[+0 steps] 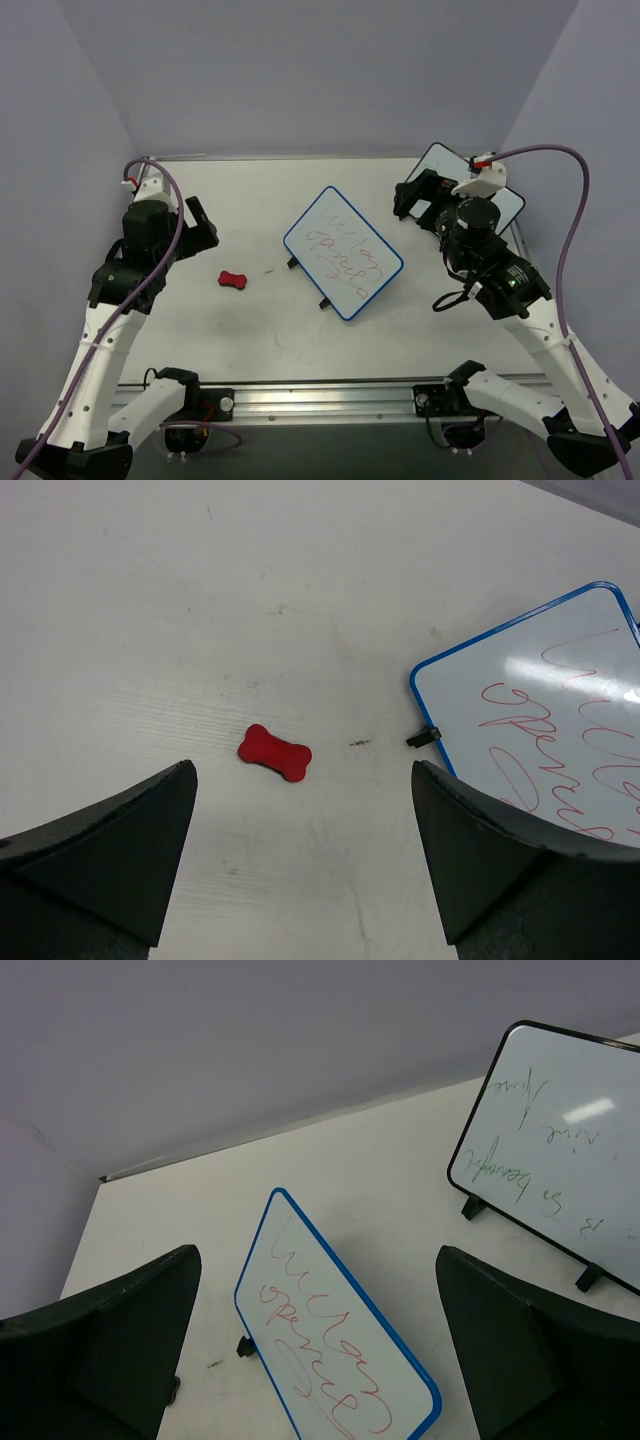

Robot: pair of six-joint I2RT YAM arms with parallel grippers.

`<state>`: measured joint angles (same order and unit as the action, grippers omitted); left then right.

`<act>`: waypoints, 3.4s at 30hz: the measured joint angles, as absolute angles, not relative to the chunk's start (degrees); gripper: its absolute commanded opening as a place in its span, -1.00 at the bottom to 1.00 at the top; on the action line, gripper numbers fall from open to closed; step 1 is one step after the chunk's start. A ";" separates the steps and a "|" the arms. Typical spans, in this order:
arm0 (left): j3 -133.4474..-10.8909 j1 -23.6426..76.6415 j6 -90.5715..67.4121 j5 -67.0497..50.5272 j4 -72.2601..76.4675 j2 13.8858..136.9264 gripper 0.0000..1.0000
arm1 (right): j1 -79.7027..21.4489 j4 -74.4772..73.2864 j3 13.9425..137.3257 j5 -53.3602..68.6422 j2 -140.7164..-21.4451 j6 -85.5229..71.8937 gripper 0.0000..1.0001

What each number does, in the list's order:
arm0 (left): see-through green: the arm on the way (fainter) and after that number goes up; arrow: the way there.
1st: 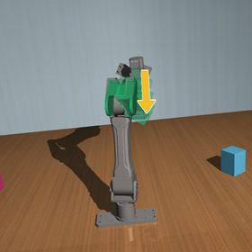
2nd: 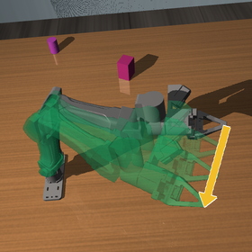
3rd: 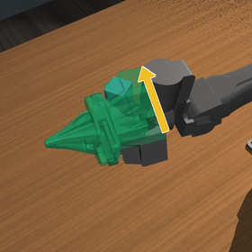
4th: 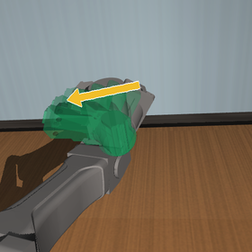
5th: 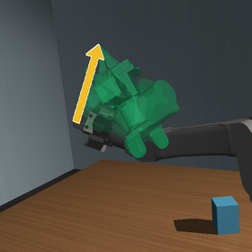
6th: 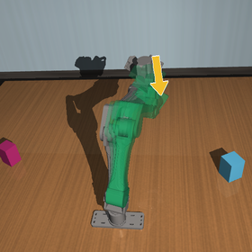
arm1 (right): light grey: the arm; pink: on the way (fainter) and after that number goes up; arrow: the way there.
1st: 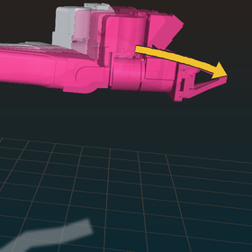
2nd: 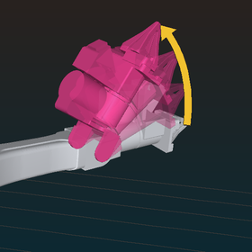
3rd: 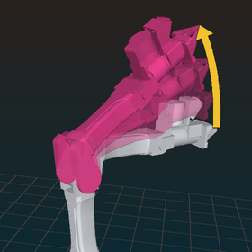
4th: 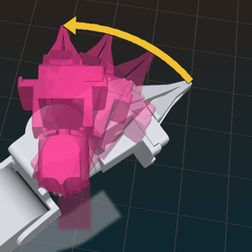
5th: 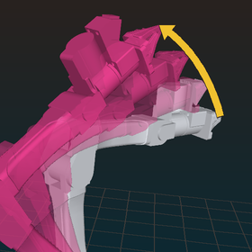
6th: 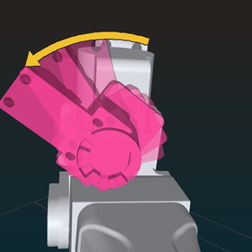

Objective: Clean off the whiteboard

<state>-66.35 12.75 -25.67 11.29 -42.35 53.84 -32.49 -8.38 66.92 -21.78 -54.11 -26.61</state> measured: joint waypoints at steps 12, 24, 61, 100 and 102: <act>-63.20 12.75 -29.93 14.44 -41.87 55.00 0.87 | -32.49 -8.95 66.89 -21.78 -55.35 -26.81 1.00; -53.21 21.63 -48.82 27.03 -39.27 71.83 0.49 | -32.49 -9.32 65.01 -20.14 -57.78 -28.08 1.00; -54.76 23.59 -77.23 30.28 -33.36 90.96 0.45 | -32.49 -9.23 63.55 -18.57 -57.63 -28.47 1.00; -52.77 21.82 -78.35 28.42 -31.00 93.73 0.11 | -32.49 -9.21 62.24 -17.91 -58.76 -28.64 1.00; -52.77 21.65 -78.08 28.40 -30.85 93.86 0.02 | -32.49 -9.23 62.22 -17.91 -58.83 -28.64 1.00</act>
